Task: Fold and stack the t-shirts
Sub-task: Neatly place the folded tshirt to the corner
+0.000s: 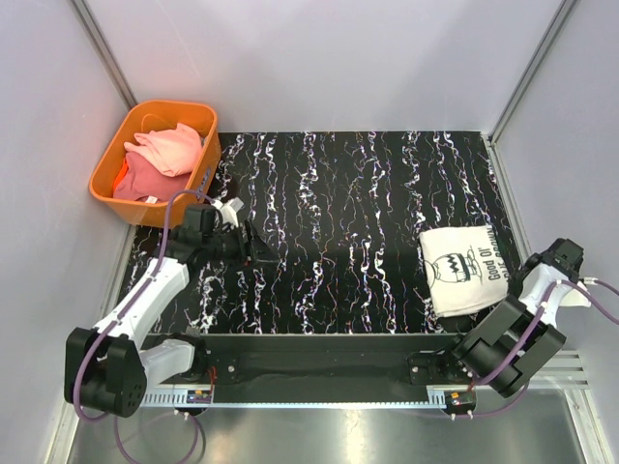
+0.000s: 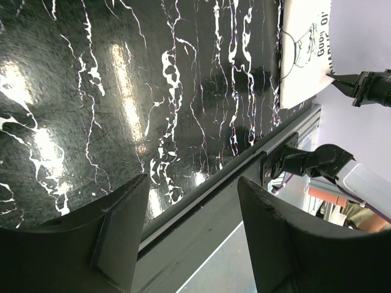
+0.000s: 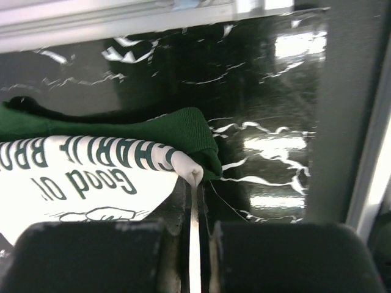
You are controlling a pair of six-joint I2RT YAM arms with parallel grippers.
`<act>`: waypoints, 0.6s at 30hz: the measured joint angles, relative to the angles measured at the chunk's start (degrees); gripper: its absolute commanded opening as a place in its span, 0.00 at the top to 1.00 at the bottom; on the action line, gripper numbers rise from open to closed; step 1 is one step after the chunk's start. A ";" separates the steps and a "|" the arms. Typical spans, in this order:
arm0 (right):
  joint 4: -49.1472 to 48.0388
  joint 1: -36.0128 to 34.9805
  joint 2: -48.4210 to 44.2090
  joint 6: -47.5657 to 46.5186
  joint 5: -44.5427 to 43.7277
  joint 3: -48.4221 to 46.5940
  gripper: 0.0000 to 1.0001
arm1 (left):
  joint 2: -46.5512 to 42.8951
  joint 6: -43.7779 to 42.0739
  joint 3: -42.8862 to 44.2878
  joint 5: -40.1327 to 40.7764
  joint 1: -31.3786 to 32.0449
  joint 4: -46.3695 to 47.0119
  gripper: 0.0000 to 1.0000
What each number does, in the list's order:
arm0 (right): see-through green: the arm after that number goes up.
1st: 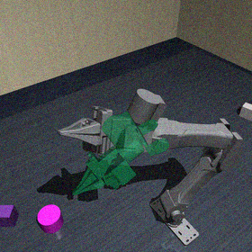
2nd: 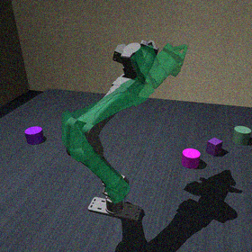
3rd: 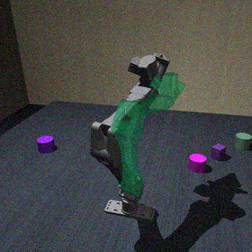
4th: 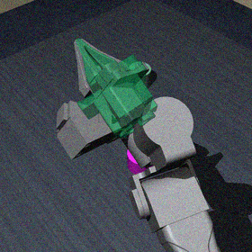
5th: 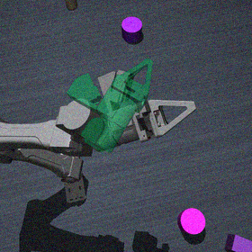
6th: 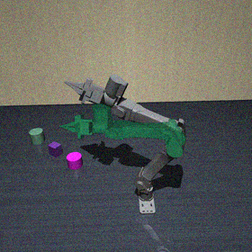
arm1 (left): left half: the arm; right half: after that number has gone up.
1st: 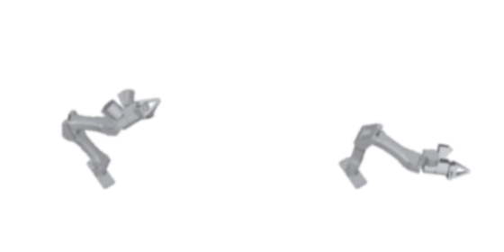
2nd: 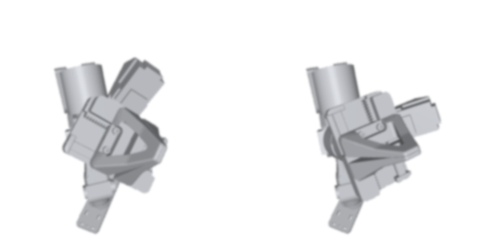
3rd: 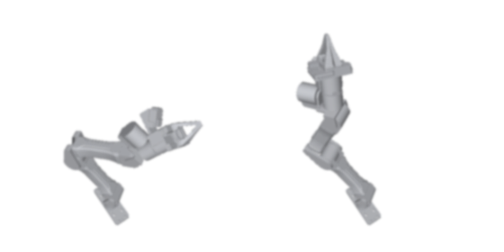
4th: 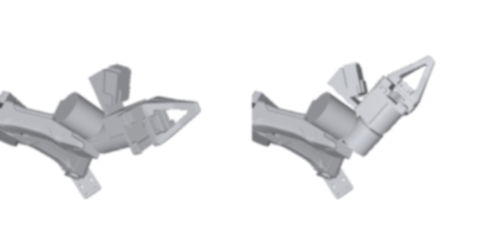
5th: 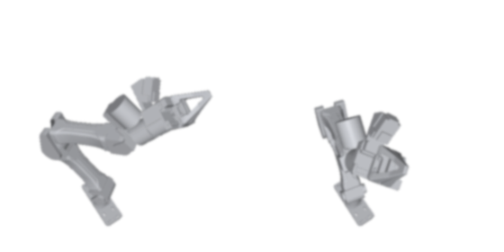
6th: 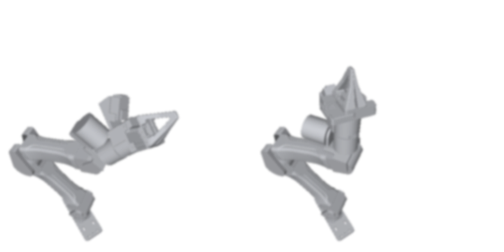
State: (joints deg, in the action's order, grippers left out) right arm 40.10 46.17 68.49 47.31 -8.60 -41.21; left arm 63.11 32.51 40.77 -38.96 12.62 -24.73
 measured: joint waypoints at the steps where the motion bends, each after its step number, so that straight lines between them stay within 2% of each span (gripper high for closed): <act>1: 0.26 0.39 0.00 -0.11 -0.44 0.00 1.00 | 0.46 -0.02 0.02 -0.17 0.11 0.00 0.36; 18: 1.92 7.54 4.28 -0.68 -8.02 -1.95 1.00 | 3.52 -0.24 1.64 -0.94 1.55 0.02 0.36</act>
State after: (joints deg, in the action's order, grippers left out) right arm 42.02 53.71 72.77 46.63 -16.62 -43.16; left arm 66.63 32.27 42.41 -39.90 14.17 -24.71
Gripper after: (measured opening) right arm 0.025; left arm 0.635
